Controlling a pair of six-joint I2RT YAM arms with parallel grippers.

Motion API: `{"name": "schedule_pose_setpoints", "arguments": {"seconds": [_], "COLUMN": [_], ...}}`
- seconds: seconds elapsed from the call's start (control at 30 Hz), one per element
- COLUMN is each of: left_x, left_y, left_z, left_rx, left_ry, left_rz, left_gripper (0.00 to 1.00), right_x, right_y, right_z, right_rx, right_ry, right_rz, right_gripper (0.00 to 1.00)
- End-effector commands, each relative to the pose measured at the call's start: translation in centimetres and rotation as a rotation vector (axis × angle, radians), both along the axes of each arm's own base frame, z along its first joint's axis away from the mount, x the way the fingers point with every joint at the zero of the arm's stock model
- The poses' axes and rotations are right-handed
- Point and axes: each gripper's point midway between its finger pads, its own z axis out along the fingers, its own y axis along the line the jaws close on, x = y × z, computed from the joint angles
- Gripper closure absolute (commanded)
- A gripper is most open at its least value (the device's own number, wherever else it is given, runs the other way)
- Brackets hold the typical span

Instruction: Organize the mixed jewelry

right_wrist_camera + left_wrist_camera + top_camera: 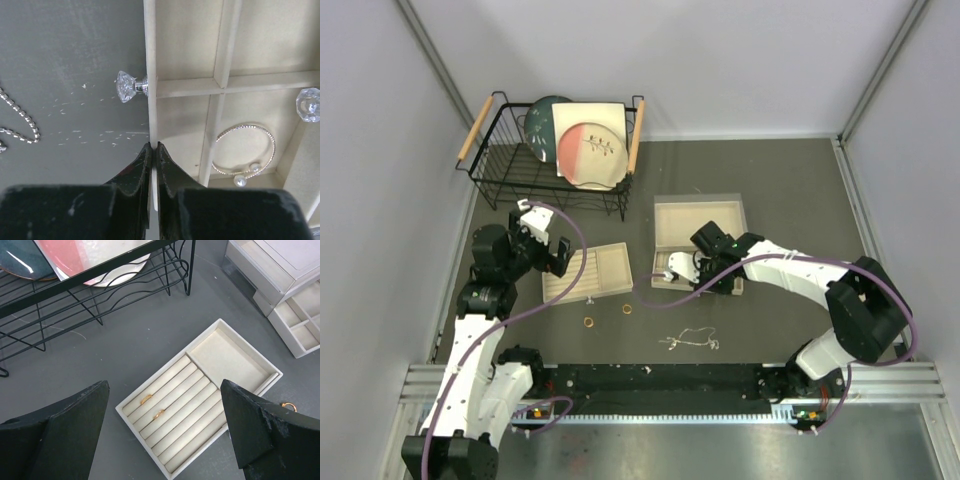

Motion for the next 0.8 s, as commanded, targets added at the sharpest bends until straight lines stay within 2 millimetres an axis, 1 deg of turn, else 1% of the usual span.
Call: {"name": "schedule_pose_setpoints", "arguments": {"seconds": [0.0, 0.13, 0.23, 0.27, 0.3, 0.4, 0.57, 0.67, 0.77], "left_x": [0.8, 0.7, 0.7, 0.7, 0.6, 0.5, 0.3, 0.3, 0.2], "left_y": [0.1, 0.1, 0.1, 0.1, 0.1, 0.2, 0.2, 0.2, 0.2], "left_z": [2.5, 2.4, 2.3, 2.3, 2.3, 2.3, 2.2, 2.3, 2.2], "left_rx": [0.002, 0.003, 0.001, 0.003, 0.004, 0.006, 0.013, 0.015, 0.014], "left_ry": [-0.082, -0.081, -0.081, -0.081, -0.082, -0.081, -0.086, -0.09, -0.087], "left_rz": [0.004, 0.003, 0.002, 0.003, 0.003, 0.004, 0.003, 0.002, 0.001], "left_gripper": [0.01, 0.01, 0.01, 0.01, 0.01, 0.01, 0.01, 0.01, 0.01], "right_x": [1.7, 2.2, 2.9, 3.0, 3.5, 4.1, 4.2, 4.1, 3.2], "right_y": [0.9, 0.8, 1.2, 1.4, 1.3, 1.3, 1.0, 0.7, 0.5], "right_z": [1.9, 1.7, 1.8, 1.9, 2.2, 2.5, 2.8, 3.0, 3.2], "right_rx": [0.012, -0.007, 0.007, 0.013, 0.003, 0.004, -0.001, 0.001, 0.015], "right_ry": [-0.077, -0.091, -0.113, -0.115, -0.138, -0.162, -0.177, -0.184, -0.167], "right_rz": [0.042, 0.038, 0.019, 0.016, 0.002, -0.034, -0.051, -0.064, -0.067], "right_gripper": [1.0, 0.99, 0.95, 0.92, 0.91, 0.86, 0.8, 0.79, 0.78]}}
